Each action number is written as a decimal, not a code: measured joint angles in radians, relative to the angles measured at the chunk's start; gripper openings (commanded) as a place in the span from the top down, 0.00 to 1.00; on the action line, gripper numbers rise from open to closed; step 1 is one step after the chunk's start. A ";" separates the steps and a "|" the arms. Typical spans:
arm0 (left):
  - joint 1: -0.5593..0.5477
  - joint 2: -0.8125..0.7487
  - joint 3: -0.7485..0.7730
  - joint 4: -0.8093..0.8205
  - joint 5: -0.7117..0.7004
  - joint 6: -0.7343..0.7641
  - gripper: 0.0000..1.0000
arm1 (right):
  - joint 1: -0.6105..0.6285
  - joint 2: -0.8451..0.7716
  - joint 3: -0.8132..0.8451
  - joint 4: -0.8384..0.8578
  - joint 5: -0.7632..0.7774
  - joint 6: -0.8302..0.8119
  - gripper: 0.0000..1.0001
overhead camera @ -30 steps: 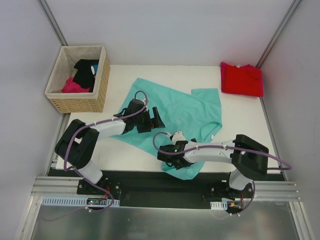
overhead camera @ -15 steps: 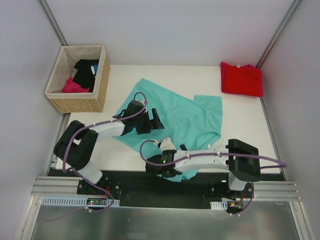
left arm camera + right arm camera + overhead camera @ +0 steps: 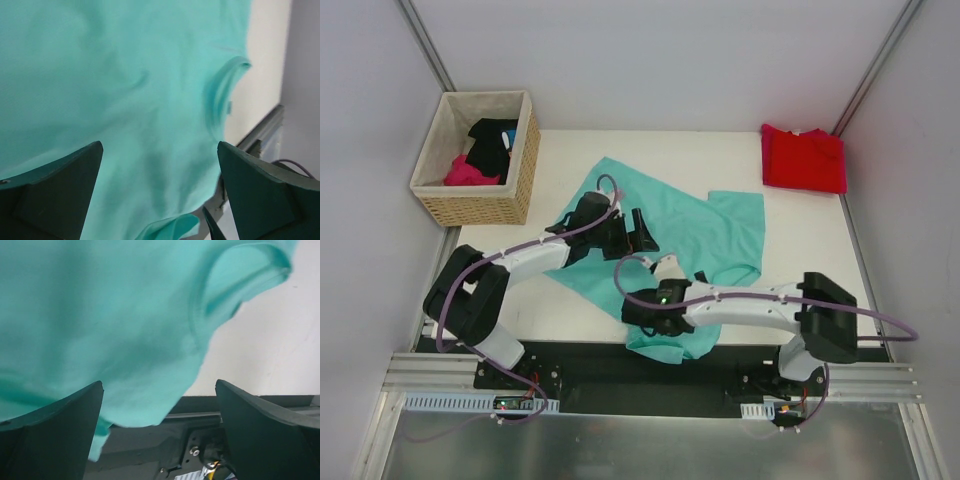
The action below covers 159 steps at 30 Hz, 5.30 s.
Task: Fold and stack the t-shirts
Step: Flatten out the tshirt
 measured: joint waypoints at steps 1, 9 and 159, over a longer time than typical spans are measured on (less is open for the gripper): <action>-0.012 -0.004 0.026 0.001 0.023 0.000 0.01 | -0.035 -0.036 -0.010 -0.016 0.017 0.000 0.03; -0.117 0.101 0.398 0.068 0.211 0.001 0.01 | -0.306 -0.320 -0.036 -0.092 0.166 -0.008 0.03; -0.014 0.725 0.522 0.463 0.464 -0.278 0.01 | -0.371 0.029 -0.088 0.268 -0.001 -0.352 0.03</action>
